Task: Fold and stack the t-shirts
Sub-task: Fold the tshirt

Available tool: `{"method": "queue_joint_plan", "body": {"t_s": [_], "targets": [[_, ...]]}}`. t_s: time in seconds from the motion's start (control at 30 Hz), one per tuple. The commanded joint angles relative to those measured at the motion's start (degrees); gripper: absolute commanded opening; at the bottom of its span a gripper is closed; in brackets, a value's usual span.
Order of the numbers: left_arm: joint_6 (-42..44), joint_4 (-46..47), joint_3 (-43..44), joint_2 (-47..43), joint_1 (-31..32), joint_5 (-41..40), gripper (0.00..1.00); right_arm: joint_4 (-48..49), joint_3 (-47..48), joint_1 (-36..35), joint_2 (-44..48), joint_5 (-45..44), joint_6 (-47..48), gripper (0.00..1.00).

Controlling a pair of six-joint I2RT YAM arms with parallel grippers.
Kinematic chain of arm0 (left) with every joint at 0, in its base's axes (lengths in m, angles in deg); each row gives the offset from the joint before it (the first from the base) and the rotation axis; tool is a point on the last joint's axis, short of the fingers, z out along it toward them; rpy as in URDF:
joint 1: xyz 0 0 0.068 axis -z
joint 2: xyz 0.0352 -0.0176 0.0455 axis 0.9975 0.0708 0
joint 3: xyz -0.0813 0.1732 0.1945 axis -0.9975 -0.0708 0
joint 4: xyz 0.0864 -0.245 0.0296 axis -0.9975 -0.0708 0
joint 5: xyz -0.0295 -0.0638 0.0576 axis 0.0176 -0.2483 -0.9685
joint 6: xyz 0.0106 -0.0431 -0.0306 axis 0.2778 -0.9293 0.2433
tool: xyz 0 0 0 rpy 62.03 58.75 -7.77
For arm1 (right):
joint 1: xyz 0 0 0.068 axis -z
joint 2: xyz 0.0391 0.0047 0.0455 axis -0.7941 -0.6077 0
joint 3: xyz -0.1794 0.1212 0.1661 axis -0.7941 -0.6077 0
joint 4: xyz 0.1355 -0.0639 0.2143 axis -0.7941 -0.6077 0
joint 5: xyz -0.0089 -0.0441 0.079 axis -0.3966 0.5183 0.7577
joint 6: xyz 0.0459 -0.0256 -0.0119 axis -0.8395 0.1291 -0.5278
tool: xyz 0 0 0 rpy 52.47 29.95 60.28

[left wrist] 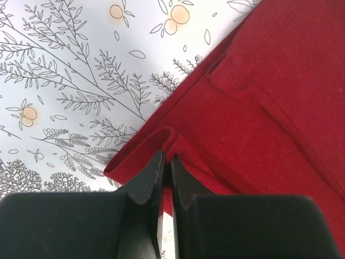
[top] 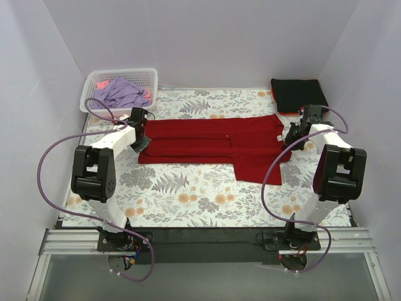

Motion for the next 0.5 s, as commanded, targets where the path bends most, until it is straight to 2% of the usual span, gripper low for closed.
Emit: {"method": "queue_joint_plan", "body": {"t_s": [0.0,0.23,0.3,0.37,0.47], "targets": [[-0.5,1.9,0.4,0.5,-1.1,-2.4,0.00,3.0,2.0,0.3,-1.0,-2.4,1.1,0.01],[-2.1,1.8,0.1,3.0,-1.5,-2.3,0.00,5.4,0.4,0.3,-2.1,-2.2,1.0,0.01],[-2.8,1.9,-0.5,2.8,-1.7,-2.6,0.05,6.1,0.1,0.3,-2.0,-1.9,1.1,0.05],[-2.9,2.4,-1.0,2.4,-1.8,-2.4,0.17,6.3,-0.3,0.2,-2.2,-1.0,1.2,0.11],[-2.8,3.4,-1.6,1.4,-1.8,-1.7,0.33,6.3,-0.6,0.3,-1.5,-0.2,1.4,0.25]]}}
